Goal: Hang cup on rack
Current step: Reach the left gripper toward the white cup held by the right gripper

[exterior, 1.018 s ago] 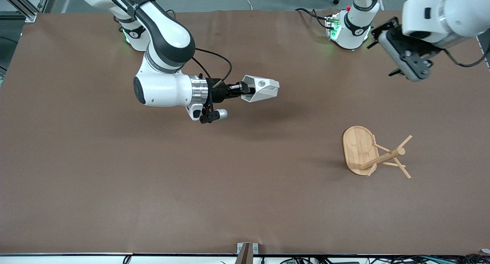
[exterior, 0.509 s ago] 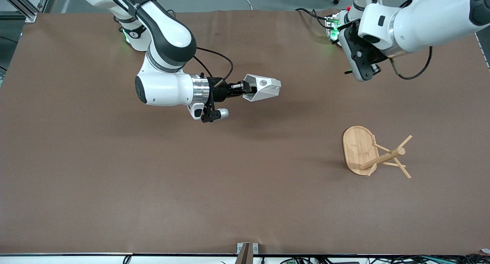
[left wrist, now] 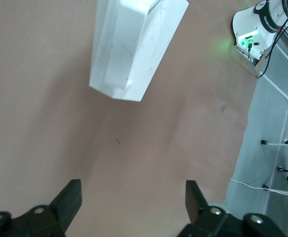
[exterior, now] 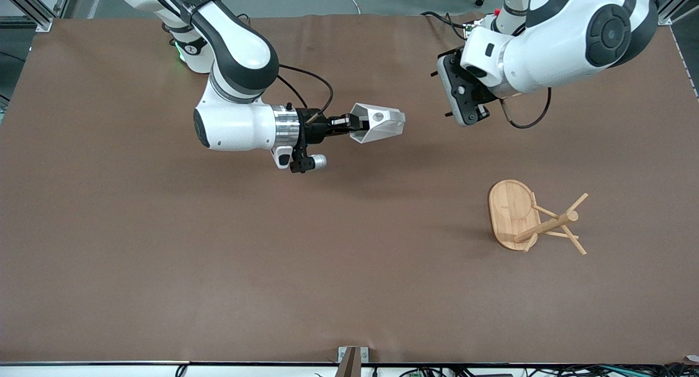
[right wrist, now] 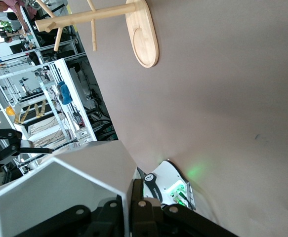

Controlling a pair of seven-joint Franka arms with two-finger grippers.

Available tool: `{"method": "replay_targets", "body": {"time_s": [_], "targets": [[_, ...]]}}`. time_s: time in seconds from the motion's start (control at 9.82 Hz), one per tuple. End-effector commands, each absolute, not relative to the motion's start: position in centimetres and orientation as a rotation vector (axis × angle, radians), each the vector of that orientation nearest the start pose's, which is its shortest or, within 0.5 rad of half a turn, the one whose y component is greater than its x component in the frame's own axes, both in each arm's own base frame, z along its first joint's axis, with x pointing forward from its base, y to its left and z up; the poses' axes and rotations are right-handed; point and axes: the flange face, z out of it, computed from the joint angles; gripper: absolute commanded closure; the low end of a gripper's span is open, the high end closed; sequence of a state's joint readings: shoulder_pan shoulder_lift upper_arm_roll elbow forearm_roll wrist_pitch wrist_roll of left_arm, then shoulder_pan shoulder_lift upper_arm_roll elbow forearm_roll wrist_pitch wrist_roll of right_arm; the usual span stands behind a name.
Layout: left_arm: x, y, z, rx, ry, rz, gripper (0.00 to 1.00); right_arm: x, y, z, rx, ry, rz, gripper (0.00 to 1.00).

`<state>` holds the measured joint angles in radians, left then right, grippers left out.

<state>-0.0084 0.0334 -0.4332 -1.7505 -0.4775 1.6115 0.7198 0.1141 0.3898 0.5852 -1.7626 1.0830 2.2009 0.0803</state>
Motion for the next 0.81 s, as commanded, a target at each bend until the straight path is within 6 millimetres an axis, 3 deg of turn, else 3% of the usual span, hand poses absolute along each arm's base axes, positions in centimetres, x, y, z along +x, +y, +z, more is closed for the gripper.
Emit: {"method": "replay_targets", "body": {"time_s": [0.0, 0.31, 0.71], "targets": [[48.1, -28.4, 51.1, 2.244, -1.371, -0.106, 0.06, 50.4, 42.3, 41.9, -2.055, 0.121, 0.427, 0.99], [48.8, -28.9, 50.4, 2.23, -1.324, -0.05, 0.0, 50.2, 42.6, 41.9, -2.02, 0.146, 0.459, 0.99], [48.9, -31.2, 49.2, 2.215, -1.319, -0.024, 0.0, 49.6, 42.6, 41.8, -2.002, 0.15, 0.548, 0.99]]}}
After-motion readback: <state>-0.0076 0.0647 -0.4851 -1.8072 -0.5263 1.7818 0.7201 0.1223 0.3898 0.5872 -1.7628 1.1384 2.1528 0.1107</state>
